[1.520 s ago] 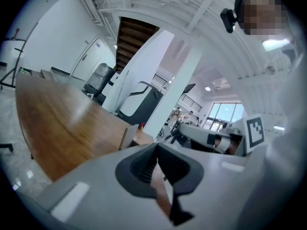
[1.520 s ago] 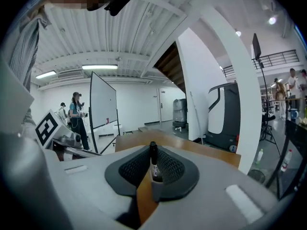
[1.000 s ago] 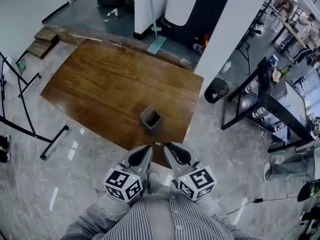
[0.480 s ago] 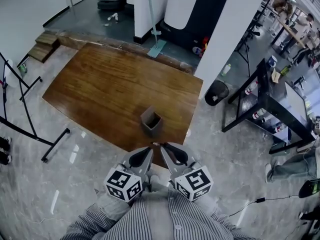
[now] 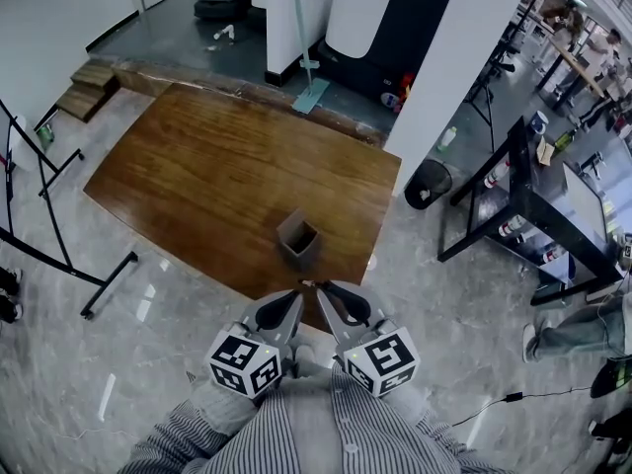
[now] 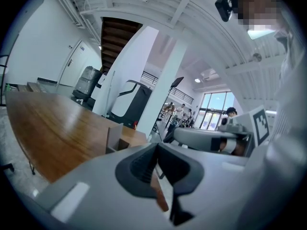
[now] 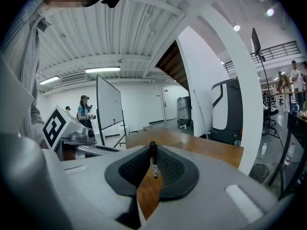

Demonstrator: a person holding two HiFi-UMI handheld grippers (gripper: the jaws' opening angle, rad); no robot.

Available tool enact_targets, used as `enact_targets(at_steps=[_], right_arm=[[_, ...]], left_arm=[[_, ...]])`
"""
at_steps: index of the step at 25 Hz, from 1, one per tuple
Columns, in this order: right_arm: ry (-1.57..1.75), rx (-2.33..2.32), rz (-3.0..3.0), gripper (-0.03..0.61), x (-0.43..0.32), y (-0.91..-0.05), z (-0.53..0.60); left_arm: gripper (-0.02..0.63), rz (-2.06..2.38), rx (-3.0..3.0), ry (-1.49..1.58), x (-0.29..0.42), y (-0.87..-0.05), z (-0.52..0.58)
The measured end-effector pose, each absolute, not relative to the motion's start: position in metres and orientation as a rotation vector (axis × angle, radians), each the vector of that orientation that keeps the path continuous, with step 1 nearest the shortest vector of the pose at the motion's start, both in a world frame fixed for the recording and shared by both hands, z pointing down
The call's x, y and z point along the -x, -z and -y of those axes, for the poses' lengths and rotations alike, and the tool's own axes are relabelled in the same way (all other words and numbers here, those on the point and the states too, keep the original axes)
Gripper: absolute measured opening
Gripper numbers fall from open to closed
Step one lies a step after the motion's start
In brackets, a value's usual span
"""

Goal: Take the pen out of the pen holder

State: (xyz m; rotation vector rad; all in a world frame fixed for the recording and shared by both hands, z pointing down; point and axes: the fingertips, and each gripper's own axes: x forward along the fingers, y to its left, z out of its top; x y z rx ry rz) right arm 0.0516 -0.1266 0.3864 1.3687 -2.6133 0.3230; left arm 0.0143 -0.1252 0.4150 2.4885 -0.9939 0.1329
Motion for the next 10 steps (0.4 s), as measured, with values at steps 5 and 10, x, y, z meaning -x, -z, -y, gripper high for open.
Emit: enact_targets(at_steps=[5, 10], right_arm=[[-0.327, -1.365, 2.607, 0.04, -0.0521, -0.3864, 0.1249], [-0.34, -1.345, 2.599, 0.04, -0.049, -0.392, 0.1224]], left_arm=[[0.008, 0.985, -2.459, -0.127, -0.0148, -0.418, 0.1247], [0.008, 0.991, -2.443, -0.097, -0.0125, -0.4186, 0.1259]])
